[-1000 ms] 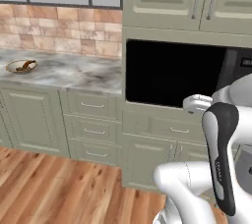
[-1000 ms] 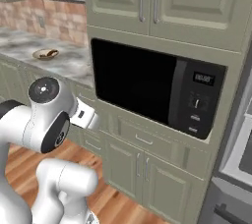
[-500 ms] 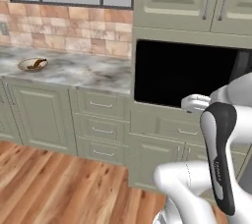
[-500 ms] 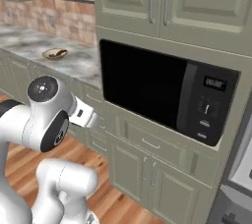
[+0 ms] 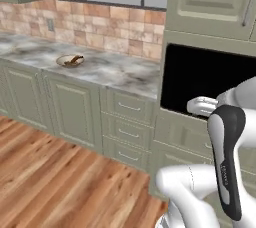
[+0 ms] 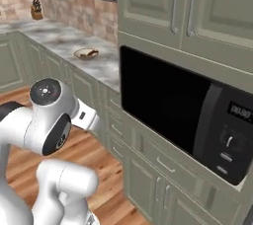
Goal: Place the bowl with the lemon and eggplant on the top shelf of the fridge. Place the bowl with the chicken drumsticks on the second highest shelf of the fridge.
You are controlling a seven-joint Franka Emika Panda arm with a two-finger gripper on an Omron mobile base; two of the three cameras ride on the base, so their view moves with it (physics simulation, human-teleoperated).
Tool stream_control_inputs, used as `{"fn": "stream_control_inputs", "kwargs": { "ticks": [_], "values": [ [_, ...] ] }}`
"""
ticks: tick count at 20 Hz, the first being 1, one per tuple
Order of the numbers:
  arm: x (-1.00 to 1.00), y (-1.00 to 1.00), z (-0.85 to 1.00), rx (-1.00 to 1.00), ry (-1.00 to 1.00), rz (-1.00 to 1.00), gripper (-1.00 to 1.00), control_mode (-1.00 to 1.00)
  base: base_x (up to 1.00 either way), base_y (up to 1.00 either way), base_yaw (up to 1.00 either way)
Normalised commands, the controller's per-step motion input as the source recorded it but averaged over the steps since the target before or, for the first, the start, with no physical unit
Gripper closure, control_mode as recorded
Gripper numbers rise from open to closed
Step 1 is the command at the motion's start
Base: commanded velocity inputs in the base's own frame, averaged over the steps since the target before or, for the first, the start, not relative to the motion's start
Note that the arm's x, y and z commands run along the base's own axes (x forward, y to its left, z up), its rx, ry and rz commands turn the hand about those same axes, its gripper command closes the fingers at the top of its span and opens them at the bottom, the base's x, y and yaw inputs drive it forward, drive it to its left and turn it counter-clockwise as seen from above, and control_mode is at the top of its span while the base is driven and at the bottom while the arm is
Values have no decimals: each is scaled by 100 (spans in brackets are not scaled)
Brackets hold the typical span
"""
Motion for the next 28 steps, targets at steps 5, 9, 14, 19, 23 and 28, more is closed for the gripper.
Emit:
{"fn": "stream_control_inputs", "kwargs": {
  "ticks": [5,9,14,19,23,28],
  "values": [
    [0,0,0,0,0,0,-100,100,100,100,-3],
    [0,0,0,0,0,0,-100,100,100,100,-15],
    [0,0,0,0,0,0,-100,100,100,100,-33],
    [0,0,0,0,0,0,-100,100,100,100,-41],
    [0,0,0,0,0,0,-100,100,100,100,-42],
    [0,0,0,0,0,0,-100,100,100,100,-41]
  ]
}}
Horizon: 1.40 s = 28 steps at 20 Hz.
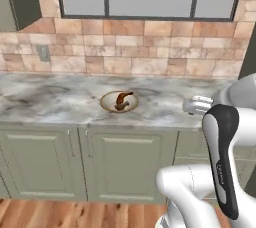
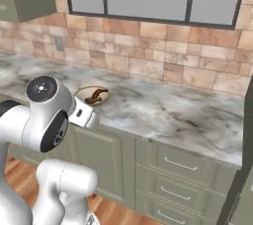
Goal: Place the bowl with the lemon and eggplant on the top shelf of the fridge. Place the bowl with the chicken drumsticks on the second highest shelf of the fridge.
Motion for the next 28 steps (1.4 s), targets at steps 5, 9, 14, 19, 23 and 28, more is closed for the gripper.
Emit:
{"fn": "stream_control_inputs", "kwargs": {
  "ticks": [5,9,14,19,23,28],
  "values": [
    [0,0,0,0,0,0,-100,100,100,74,-37],
    [0,0,0,0,0,0,-100,100,80,10,-46],
    [0,0,0,0,0,0,-100,100,19,-15,-29],
    [4,28,-35,0,6,0,-100,-100,0,2,0],
    [31,31,-90,6,16,0,-100,-100,0,0,0],
    [60,6,-100,18,15,0,-100,-100,0,0,0]
  ]
}}
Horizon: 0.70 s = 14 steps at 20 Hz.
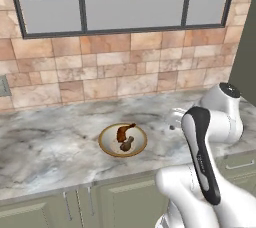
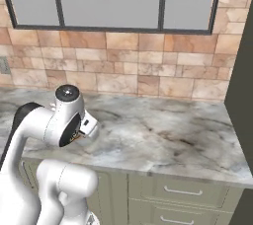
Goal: Place the bowl with the lemon and eggplant on the top shelf of the fridge. Place the bowl with the chicken drumsticks on the second highest shelf of the fridge.
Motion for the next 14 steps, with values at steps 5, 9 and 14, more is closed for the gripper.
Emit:
{"fn": "stream_control_inputs", "kwargs": {
  "ticks": [5,9,14],
  "values": [
    [43,28,-97,20,2,0,-100,-100,0,0,0],
    [92,70,-17,-4,12,-2,-100,-100,0,0,0],
    [73,18,0,-6,29,0,-100,-100,0,0,0]
  ]
}}
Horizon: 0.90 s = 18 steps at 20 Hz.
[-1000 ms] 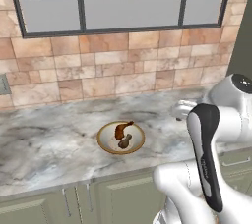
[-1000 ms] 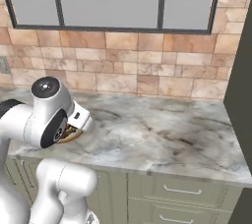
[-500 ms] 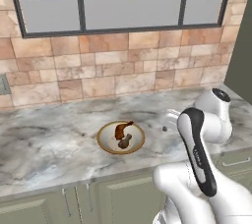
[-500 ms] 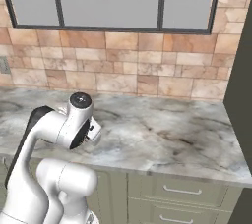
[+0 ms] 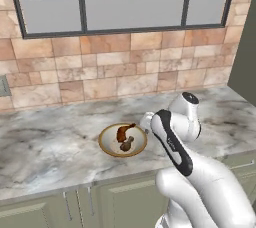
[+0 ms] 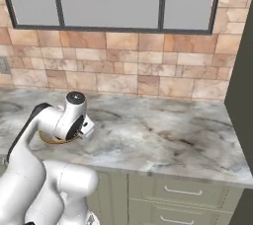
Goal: Place the bowl with the lemon and eggplant on the top shelf of the fridge. Place the bowl with the chicken drumsticks on the second highest shelf of the fridge.
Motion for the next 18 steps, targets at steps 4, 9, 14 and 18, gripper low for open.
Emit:
{"fn": "stream_control_inputs", "kwargs": {
  "ticks": [4,9,14,18],
  "values": [
    [5,0,0,0,3,1,-100,-100,0,0,0],
    [27,-13,-53,0,14,0,-100,-100,0,0,0],
    [37,10,-41,0,14,0,-100,-100,0,0,0],
    [41,19,-30,0,10,0,-100,-100,0,0,0]
  ]
}}
